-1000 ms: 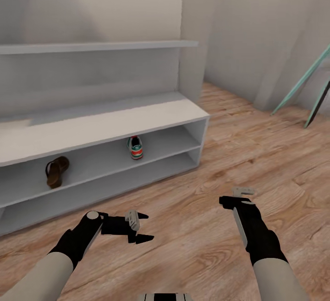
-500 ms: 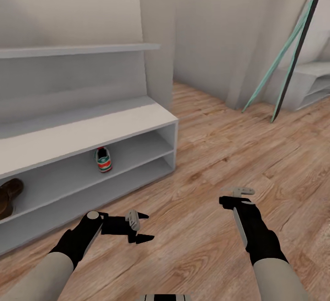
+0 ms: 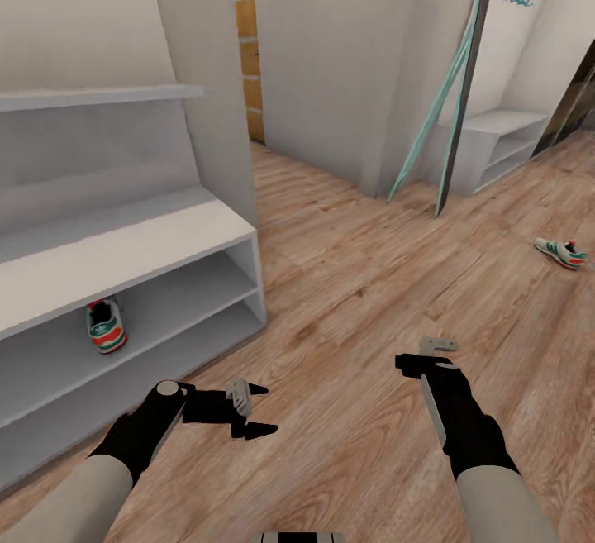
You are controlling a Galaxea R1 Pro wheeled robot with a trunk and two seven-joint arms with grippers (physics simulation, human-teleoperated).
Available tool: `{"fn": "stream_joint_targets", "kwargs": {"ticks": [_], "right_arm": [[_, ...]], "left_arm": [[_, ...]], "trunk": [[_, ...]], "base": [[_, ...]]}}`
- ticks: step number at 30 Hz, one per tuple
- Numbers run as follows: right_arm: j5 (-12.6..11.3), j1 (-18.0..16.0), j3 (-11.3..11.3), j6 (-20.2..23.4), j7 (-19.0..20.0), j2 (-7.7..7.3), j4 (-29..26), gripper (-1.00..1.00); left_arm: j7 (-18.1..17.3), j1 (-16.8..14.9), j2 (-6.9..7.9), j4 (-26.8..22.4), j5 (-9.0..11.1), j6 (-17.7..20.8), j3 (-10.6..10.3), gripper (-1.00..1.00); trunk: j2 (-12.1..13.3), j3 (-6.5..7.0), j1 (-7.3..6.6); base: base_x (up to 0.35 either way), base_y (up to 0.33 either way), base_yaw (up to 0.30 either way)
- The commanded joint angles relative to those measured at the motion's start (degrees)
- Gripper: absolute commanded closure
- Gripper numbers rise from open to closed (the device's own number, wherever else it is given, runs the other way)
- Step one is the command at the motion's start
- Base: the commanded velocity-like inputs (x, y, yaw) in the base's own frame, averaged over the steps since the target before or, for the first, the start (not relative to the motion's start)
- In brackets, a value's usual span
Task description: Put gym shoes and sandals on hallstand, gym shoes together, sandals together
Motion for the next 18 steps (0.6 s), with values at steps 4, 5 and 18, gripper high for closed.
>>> {"fn": "stream_joint_targets", "kwargs": {"ticks": [4, 5, 18], "right_arm": [[0.59, -0.04, -0.10, 0.29, 0.20, 0.06, -0.02, -1.00], [0.59, -0.04, -0.10, 0.29, 0.20, 0.06, -0.03, -1.00], [0.59, -0.04, -0.10, 0.29, 0.20, 0.06, -0.06, -1.00]], "left_arm": [[-0.10, -0.01, 0.04, -0.11, -0.16, 0.06, -0.07, -1.00], [-0.10, -0.01, 0.04, -0.10, -0.16, 0.06, -0.07, -1.00], [-0.10, -0.01, 0.02, -0.08, -0.15, 0.06, -0.07, -1.00]], "trunk": [[-0.02, 0.06, 0.02], [-0.02, 0.09, 0.02], [-0.02, 0.44, 0.02]], "base": [[0.244, -0.223, -0.292], [0.244, -0.223, -0.292], [0.244, -0.223, -0.292]]}}
